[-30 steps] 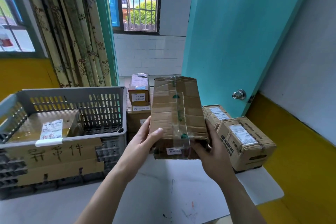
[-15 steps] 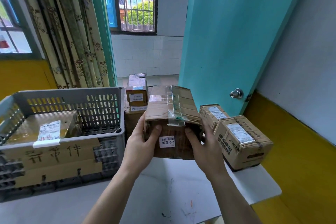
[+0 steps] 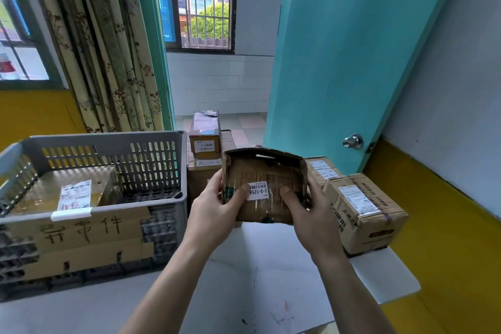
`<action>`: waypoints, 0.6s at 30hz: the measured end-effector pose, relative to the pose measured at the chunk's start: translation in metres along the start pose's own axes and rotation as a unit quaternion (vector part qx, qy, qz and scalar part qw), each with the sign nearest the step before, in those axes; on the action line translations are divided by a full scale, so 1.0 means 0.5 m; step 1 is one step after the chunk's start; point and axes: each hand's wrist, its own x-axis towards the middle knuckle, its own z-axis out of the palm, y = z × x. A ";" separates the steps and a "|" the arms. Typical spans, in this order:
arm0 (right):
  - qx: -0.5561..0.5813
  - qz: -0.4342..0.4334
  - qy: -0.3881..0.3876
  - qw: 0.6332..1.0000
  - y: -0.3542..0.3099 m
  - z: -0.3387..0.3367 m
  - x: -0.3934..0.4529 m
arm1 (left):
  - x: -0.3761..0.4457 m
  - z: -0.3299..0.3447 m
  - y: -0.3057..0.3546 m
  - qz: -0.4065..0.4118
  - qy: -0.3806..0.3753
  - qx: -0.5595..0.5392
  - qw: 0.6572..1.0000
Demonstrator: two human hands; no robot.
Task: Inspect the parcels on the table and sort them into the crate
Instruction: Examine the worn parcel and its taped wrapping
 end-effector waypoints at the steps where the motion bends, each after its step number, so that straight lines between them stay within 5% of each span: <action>1: 0.000 -0.004 -0.001 1.000 -0.004 -0.002 -0.001 | -0.001 -0.001 0.003 -0.001 -0.003 -0.006 1.000; 13: 0.011 -0.022 -0.058 0.998 -0.013 -0.021 -0.008 | 0.007 -0.009 0.014 0.040 -0.042 -0.030 0.998; 18: 0.025 -0.040 -0.091 0.995 -0.003 -0.043 0.014 | 0.016 -0.007 0.029 0.021 -0.051 -0.132 0.990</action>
